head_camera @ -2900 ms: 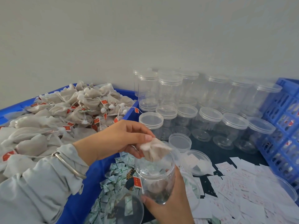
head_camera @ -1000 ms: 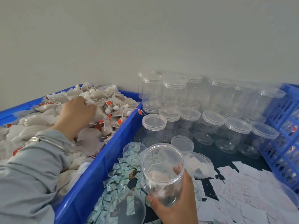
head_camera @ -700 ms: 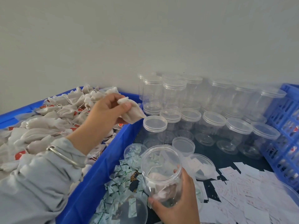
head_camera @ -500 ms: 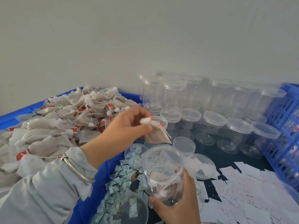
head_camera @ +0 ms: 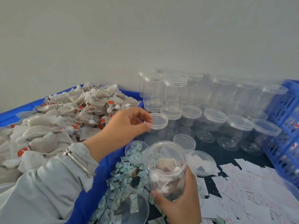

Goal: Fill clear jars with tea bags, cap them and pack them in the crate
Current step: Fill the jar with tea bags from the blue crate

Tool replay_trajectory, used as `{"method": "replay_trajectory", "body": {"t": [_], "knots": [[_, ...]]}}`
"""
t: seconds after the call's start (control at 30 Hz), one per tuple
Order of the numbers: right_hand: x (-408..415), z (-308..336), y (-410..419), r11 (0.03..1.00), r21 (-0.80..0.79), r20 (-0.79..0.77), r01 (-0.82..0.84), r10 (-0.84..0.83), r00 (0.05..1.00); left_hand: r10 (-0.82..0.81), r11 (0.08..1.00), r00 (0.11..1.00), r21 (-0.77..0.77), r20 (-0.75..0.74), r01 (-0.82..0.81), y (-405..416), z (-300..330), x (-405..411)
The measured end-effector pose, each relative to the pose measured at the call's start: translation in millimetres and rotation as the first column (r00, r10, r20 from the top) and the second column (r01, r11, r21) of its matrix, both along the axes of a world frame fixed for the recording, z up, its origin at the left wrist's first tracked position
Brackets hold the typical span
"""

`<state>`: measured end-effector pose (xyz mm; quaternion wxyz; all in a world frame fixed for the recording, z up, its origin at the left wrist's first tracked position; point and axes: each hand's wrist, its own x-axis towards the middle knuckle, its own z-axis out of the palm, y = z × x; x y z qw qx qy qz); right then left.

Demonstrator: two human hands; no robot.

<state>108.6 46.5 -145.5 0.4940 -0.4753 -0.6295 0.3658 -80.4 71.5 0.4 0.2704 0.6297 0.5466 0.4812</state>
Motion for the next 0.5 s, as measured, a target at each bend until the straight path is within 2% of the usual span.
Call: {"method": "replay_trajectory", "body": {"t": [0.03, 0.1, 0.17, 0.23, 0.3, 0.37, 0.47, 0.5], "knots": [[-3.8, 2.6, 0.0, 1.000, -0.004, -0.020, -0.019, 0.019, 1.000, 0.122, 0.993, 0.992, 0.012, -0.041, -0.121, 6.9, -1.2, -11.1], [-7.8, 9.3, -3.0, 0.997, -0.015, 0.031, -0.078, 0.079, 0.996, 0.352, 0.935, 0.912, 0.037, -0.210, -0.352, 20.1, -6.8, -38.5], [-3.5, 8.1, -4.3, 0.996, 0.018, -0.065, -0.089, 0.090, 0.994, 0.463, 0.872, 0.802, 0.033, -0.377, -0.488, 29.2, -16.9, -68.9], [4.8, 6.1, -5.6, 0.998, 0.016, -0.145, -0.058, 0.059, 0.988, 0.489, 0.813, 0.670, 0.012, -0.558, -0.583, 31.8, -30.3, -94.4], [6.3, 4.8, -6.5, 1.000, -0.029, -0.165, -0.008, 0.003, 0.986, 0.405, 0.769, 0.544, -0.049, -0.735, -0.638, 29.7, -42.3, -110.6], [6.1, 4.0, -6.4, 1.000, -0.031, -0.192, 0.001, -0.007, 0.981, 0.183, 0.729, 0.458, -0.192, -0.870, -0.657, 25.2, -49.5, -111.4], [5.6, 7.8, -8.9, 0.997, -0.029, -0.231, -0.076, 0.067, 0.971, -0.207, 0.682, 0.400, -0.425, -0.893, -0.595, 26.0, -57.6, -99.1], [5.5, 5.9, -8.8, 0.998, -0.025, -0.220, -0.052, 0.045, 0.975, -0.308, 0.663, 0.366, -0.474, -0.878, -0.579, 26.7, -58.1, -94.3]]}}
